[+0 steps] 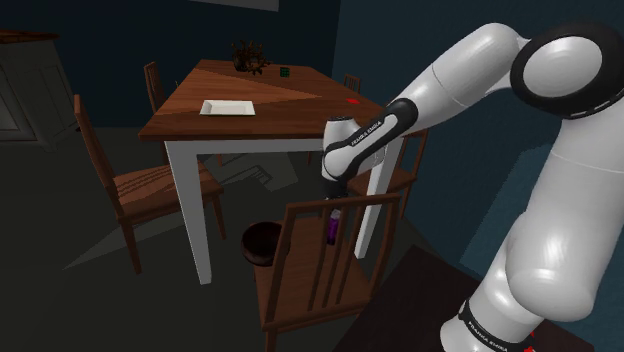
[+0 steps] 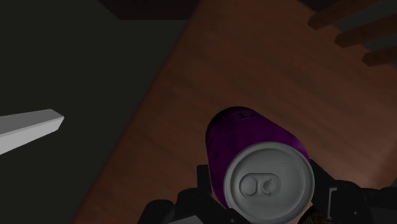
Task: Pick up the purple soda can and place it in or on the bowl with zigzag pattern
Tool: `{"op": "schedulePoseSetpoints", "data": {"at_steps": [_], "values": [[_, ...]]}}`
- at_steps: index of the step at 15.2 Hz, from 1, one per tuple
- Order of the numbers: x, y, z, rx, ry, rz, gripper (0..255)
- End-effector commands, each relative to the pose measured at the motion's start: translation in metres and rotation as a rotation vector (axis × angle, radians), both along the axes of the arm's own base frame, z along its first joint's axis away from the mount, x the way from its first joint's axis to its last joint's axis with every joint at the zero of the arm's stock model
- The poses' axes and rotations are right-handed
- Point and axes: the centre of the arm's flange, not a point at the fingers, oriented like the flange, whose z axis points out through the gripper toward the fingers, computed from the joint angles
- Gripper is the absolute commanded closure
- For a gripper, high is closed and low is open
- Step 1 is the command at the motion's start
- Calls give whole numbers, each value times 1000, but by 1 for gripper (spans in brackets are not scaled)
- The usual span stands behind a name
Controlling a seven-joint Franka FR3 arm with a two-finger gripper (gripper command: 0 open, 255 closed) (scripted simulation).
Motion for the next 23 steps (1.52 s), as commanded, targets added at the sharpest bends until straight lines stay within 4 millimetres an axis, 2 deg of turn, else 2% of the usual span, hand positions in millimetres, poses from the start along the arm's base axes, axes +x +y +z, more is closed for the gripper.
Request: {"op": "schedulePoseSetpoints", "data": {"at_steps": [1, 15, 23], "values": [[-1, -1, 10, 0, 0, 0, 255], [-1, -1, 81, 0, 0, 0, 255], [71, 74, 98, 0, 0, 0, 255]]}}
